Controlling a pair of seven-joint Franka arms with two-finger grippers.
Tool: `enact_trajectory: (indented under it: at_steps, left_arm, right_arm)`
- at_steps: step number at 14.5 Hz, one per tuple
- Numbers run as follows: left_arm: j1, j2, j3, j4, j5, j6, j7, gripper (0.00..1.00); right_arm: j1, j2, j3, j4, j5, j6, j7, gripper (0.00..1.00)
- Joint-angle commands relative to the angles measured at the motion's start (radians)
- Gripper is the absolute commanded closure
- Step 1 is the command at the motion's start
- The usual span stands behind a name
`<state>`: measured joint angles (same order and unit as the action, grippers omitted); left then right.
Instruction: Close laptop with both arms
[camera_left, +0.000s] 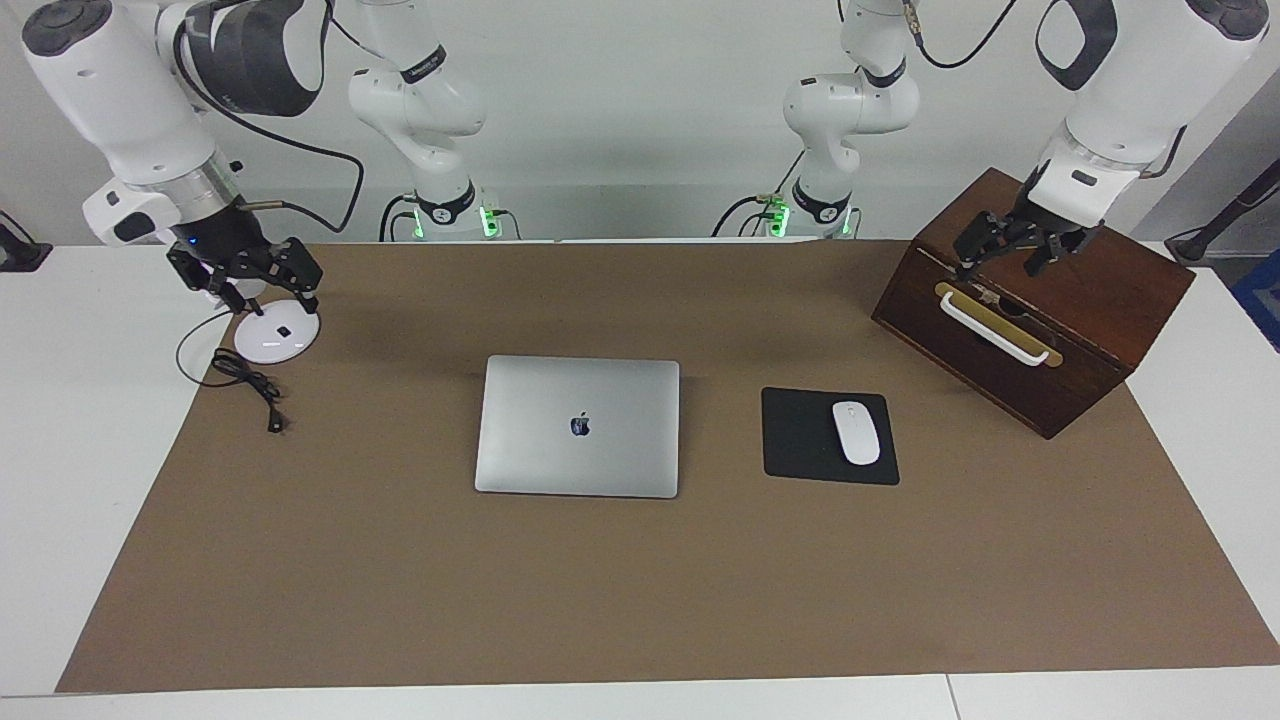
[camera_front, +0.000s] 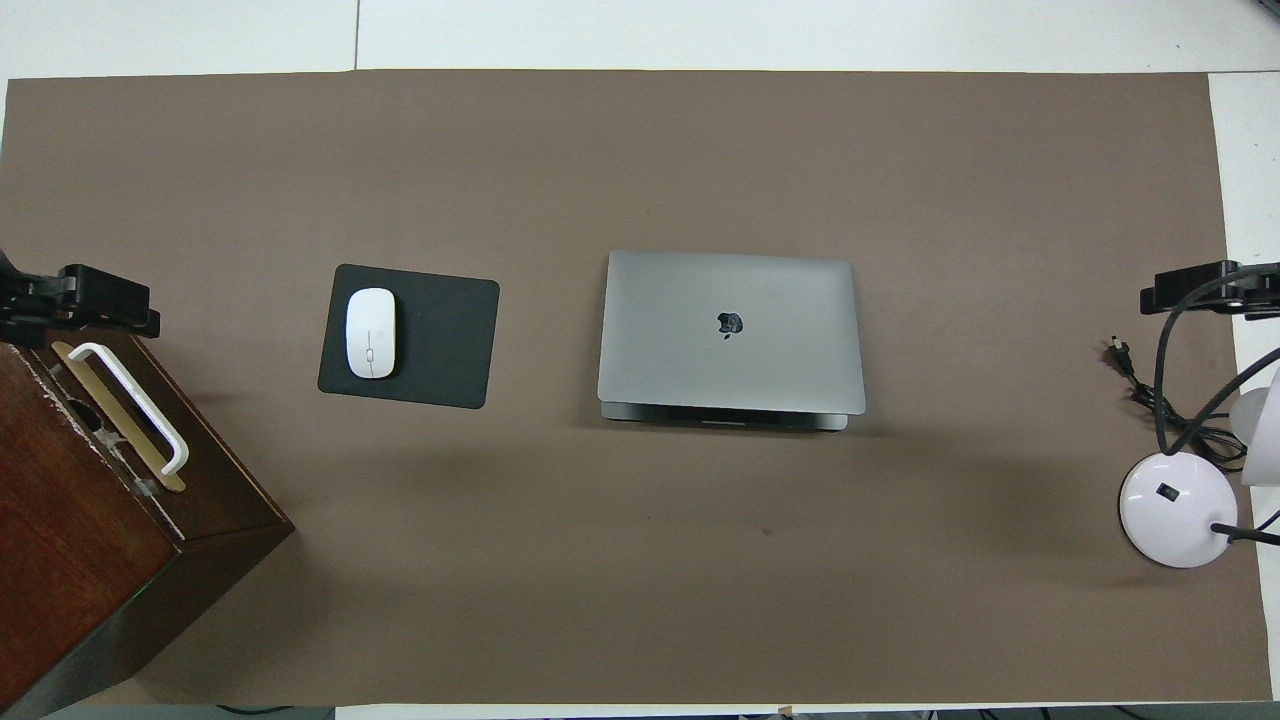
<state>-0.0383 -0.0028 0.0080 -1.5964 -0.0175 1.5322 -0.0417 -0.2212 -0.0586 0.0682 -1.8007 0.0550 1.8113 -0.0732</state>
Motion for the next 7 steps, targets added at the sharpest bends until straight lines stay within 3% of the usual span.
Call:
enact_trajectory:
  at_steps: [1,7]
  left_arm:
    - [0.003,-0.011,-0.009,-0.011,0.019,-0.009,-0.006,0.0]
    - [0.009,-0.011,-0.009,-0.014,0.016,-0.003,-0.009,0.0]
  right_arm:
    - [-0.023,-0.04,0.007,-0.046,0.026,0.06,0.018,0.0]
    - [-0.007,-0.056,0.018,-0.048,0.025,0.062,0.115,0.0]
